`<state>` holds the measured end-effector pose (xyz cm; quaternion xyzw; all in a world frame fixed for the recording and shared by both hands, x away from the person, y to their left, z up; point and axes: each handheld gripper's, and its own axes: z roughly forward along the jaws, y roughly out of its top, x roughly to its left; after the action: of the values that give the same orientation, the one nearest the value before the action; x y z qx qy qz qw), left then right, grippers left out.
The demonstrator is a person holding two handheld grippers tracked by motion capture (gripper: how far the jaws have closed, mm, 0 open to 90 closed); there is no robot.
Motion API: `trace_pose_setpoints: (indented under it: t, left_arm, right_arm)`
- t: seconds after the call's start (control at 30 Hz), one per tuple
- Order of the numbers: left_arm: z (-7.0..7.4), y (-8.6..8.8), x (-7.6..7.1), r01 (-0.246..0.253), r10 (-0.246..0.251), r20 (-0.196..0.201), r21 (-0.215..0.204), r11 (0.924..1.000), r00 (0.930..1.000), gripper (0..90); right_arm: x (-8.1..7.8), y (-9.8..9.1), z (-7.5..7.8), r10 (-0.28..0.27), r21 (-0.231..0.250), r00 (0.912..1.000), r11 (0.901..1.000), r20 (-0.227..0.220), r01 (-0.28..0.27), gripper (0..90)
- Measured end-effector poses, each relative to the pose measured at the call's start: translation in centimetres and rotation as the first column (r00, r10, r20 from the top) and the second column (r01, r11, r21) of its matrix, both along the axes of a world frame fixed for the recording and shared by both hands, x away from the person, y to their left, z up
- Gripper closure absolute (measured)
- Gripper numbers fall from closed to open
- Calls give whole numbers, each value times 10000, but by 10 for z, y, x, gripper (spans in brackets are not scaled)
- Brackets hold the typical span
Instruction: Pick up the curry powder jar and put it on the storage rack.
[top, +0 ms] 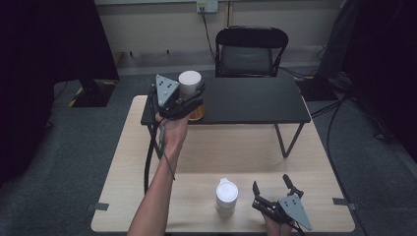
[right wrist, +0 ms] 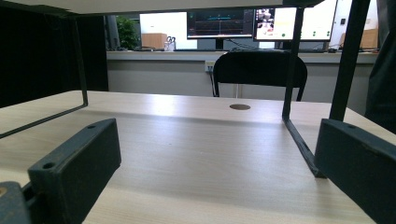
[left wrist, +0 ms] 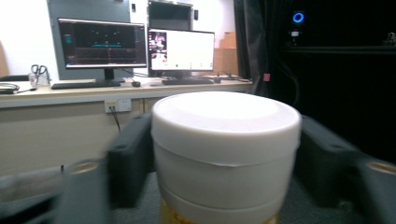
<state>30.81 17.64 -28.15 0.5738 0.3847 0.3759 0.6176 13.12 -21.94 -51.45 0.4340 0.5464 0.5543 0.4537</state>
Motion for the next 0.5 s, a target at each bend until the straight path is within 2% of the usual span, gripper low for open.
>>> trace_pose_setpoints:
  t: [0.07, 0.17, 0.23, 0.33, 0.5]
  left_arm:
    - [-2, 0, 0, 7, -6, 60, -105, 9999, 10000, 147]
    - [-1, -5, -2, -272, 271, 93, 108, 9996, 9996, 54]
    - [1, -6, -3, -345, 345, -92, 28, 9994, 9994, 0]
    - [-3, -6, -5, -435, 435, 144, 3, 9991, 9990, 0]
    - [-5, -4, -11, -457, 459, 298, -65, 9989, 9985, 0]
  right_arm:
    - [0, 0, 0, -2, 2, 10000, 10000, -1, 2, 0]
    - [0, 0, 0, -1, -2, 10000, 10000, 3, 1, 0]
    - [0, 0, 0, -2, 0, 10000, 10000, 4, 2, 0]
    - [0, 0, 0, -1, -1, 10000, 10000, 6, 1, 0]
    - [0, 0, 0, -3, -2, 10000, 10000, 6, 3, 0]
